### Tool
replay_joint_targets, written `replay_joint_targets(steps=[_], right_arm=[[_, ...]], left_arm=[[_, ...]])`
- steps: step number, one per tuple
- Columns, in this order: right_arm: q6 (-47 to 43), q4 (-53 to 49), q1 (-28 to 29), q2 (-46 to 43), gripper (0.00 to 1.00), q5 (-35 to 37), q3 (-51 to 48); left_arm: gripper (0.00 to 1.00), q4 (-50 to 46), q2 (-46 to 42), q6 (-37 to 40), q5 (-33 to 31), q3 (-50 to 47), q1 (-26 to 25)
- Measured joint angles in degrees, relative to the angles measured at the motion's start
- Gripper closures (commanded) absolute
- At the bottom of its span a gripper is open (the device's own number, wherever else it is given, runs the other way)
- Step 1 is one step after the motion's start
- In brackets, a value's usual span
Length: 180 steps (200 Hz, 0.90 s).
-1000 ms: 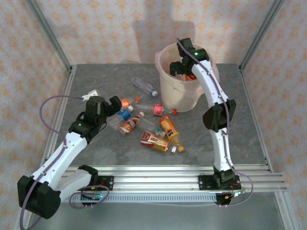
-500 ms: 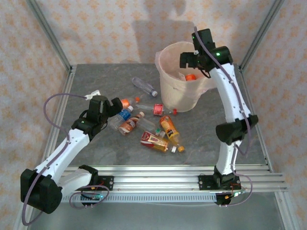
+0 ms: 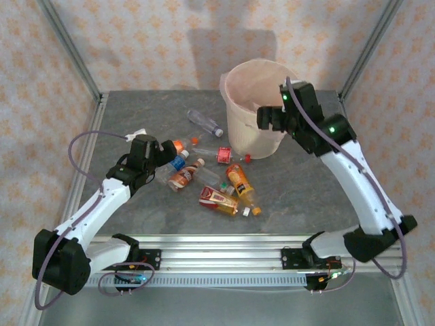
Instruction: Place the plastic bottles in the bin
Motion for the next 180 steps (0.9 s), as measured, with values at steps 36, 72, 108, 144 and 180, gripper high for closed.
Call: replay_joint_targets(steps=[36,72,108,144,180], right_arm=[[2.5,2.0,6.2,-8.8,0.01,1.8,-10.1],[7.0,1.2,13.6,-10.8,0.01,4.3,-16.7],[11.8,-0.4,18.1,-10.7,0.04,4.7,-22.9],[14.9,-0.8,18.8,-8.7,0.10,2.4,-28.3],[15.7,1.2,18.9,-1.9,0.13,-1.2,-31.5]], left_arm=[[0.00,1.4,0.9,-0.2,1.4,0.0,0.0],[0.00,2.2,2.4,-0.9,2.8,0.0,0.0],[0.00,2.9,2.9,-1.7,3.8,0.0,0.0],[0.00,3.4,3.4,-1.8,4.3,0.0,0.0],[0.00,3.5,3.7,-2.2,4.5,0.0,0.0]])
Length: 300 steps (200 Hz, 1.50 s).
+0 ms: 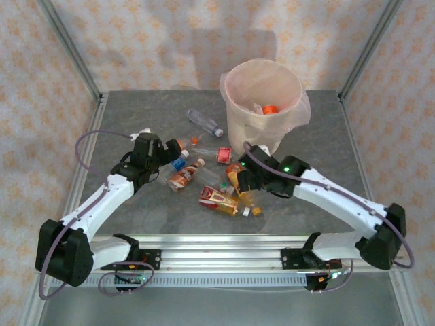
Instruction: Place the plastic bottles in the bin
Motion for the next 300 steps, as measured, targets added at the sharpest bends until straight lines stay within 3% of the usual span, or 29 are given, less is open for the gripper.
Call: replay_joint_targets(steps=[92,139,254,300], right_arm=[[-3.1,6.6,-1.2,14.1,0.27,-3.8,-0.3],[-4.6,9.7,-5.0,16.0,0.27,-7.0,-0.5],[-6.3,12.9,-7.9,21.6,0.34,-9.4,-1.8],[-6.3,13.0,-10.1,22.8,0.30,-9.1,-4.0]], left_arm=[[0.00,0.3,0.3,0.0,0.0,0.0,0.0],[0.00,0.3,0.3,0.0,0.0,0.0,0.0],[0.00,0.3,0.7,0.0,0.0,0.4,0.0],[0.00,0.3,1.1,0.0,0.0,0.9,0.0]])
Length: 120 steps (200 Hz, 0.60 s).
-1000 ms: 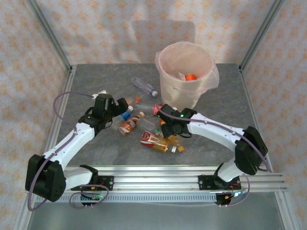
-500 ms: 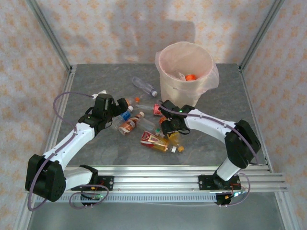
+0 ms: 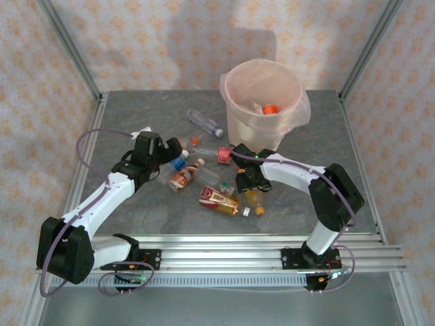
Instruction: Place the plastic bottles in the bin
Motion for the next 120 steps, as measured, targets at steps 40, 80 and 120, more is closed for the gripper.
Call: replay_joint_targets(steps=[40,80,120], right_arm=[[0.0,0.1,-0.8,1.2,0.28,0.8,-0.6],[-0.5,0.7,-0.7,4.2,0.37,1.7,-0.5],[-1.0,0.3,-0.7,4.1,0.55,2.8,-0.2]], left_arm=[[0.00,0.0,0.0,0.0,0.0,0.0,0.0],[0.00,0.0,0.0,0.0,0.0,0.0,0.0],[0.00,0.0,0.0,0.0,0.0,0.0,0.0]])
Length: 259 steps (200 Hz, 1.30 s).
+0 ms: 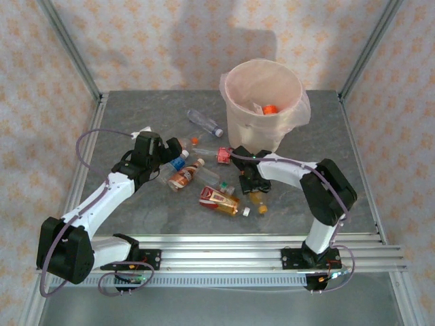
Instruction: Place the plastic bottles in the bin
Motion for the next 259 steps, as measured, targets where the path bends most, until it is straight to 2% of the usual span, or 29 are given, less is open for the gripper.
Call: replay_joint_targets(steps=[36,58,79,114,155,217,259], right_arm=[[-0.3,-3.1,0.0,-2.5,0.65,1.6,0.0],[-0.6,-5.6,0.0,-7.8,0.66,1.9,0.0],[-1.4,-8.3,0.0,-13.6,0.72,1.6,0.4],[-2.5,-11.3,0.3,-21.1,0.77,-1.2,2.7],[-4.0,-11.7,1.9,-27.5,0.77,-6.5,7.2],[-6.3,-9.1,2.2,-28.1,0.81,-10.2,20.1],[-8.4,-7.9,1.8,-22.7,0.85,-10.5,33.4]], left_arm=[[0.00,0.0,0.0,0.0,0.0,0.0,0.0],[0.00,0.0,0.0,-0.1,0.0,0.0,0.0],[0.00,0.0,0.0,-0.7,0.0,0.0,0.0],[0.00,0.2,-0.1,-1.1,0.0,0.0,0.0],[0.00,0.5,-0.1,-1.5,0.0,0.0,0.0],[0.00,0.5,-1.3,-1.5,-0.1,0.0,0.0],[0.00,0.5,-1.5,-1.5,-0.3,0.0,0.0]])
